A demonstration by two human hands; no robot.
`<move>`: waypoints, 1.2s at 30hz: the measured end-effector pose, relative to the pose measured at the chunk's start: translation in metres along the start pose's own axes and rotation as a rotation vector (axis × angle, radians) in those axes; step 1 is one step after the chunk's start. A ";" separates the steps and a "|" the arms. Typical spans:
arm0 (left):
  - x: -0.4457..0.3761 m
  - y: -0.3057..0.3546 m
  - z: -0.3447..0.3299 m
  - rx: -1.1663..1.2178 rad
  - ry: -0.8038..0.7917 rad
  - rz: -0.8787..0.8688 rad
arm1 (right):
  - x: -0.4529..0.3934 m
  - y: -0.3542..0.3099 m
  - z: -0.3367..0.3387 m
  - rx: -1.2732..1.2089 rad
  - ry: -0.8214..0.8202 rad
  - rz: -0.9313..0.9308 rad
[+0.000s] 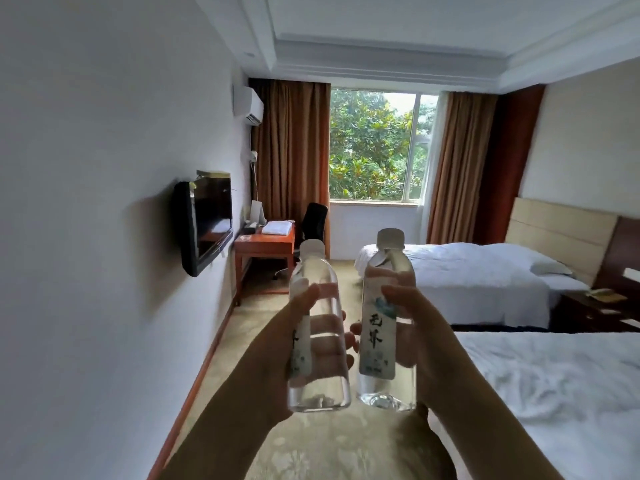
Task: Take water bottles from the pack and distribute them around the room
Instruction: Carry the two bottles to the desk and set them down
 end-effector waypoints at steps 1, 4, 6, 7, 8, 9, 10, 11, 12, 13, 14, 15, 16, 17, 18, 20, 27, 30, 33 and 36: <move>-0.023 0.001 0.004 -0.023 -0.007 -0.015 | -0.018 0.002 0.006 0.002 0.017 0.004; -0.090 -0.001 0.013 -0.110 0.032 -0.045 | -0.077 0.012 0.027 0.013 0.085 0.016; -0.139 -0.005 0.019 -0.113 0.069 -0.022 | -0.117 0.021 0.041 0.017 0.129 0.034; -0.163 -0.008 0.023 -0.115 0.084 0.000 | -0.140 0.027 0.049 0.015 0.137 0.043; -0.189 -0.011 0.027 -0.114 0.102 0.016 | -0.163 0.032 0.057 0.019 0.135 0.049; -0.216 -0.013 0.031 -0.109 0.121 0.025 | -0.186 0.038 0.065 0.026 0.134 0.051; -0.243 -0.014 0.036 -0.102 0.132 0.023 | -0.212 0.043 0.074 0.027 0.133 0.056; -0.272 -0.015 0.041 -0.092 0.138 0.019 | -0.238 0.049 0.083 0.021 0.131 0.063; -0.301 -0.016 0.047 -0.086 0.144 0.020 | -0.266 0.054 0.090 0.018 0.118 0.071; -0.329 -0.016 0.053 -0.070 0.146 0.024 | -0.294 0.058 0.097 0.015 0.100 0.076; -0.358 -0.013 0.060 -0.044 0.137 0.028 | -0.324 0.061 0.102 0.003 0.085 0.077; -0.384 -0.008 0.066 -0.015 0.121 0.022 | -0.354 0.064 0.107 -0.013 0.075 0.076; -0.408 -0.003 0.072 0.007 0.112 0.016 | -0.384 0.066 0.109 -0.025 0.067 0.073; -0.430 0.003 0.079 0.020 0.117 0.013 | -0.413 0.069 0.111 -0.034 0.057 0.069; -0.452 0.010 0.087 0.022 0.135 0.004 | -0.441 0.072 0.111 -0.044 0.047 0.061; -0.491 0.026 0.103 0.014 0.198 -0.034 | -0.494 0.076 0.111 -0.063 0.031 0.044; -0.632 0.057 0.182 -0.015 0.309 -0.136 | -0.664 0.112 0.099 -0.032 -0.072 0.069; -0.705 0.067 0.224 -0.021 0.318 -0.159 | -0.741 0.135 0.095 -0.014 -0.066 0.067; -0.790 0.078 0.264 -0.040 0.312 -0.177 | -0.826 0.150 0.091 0.041 -0.032 0.067; -0.880 0.092 0.289 -0.015 0.278 -0.153 | -0.910 0.155 0.092 0.082 -0.021 0.075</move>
Point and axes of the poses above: each hand's wrist, its own x-axis away from the middle knuckle, its own z-axis out of the back of the hand, y = z × x, the point moved 2 cm from there along -x, towards the middle knuckle
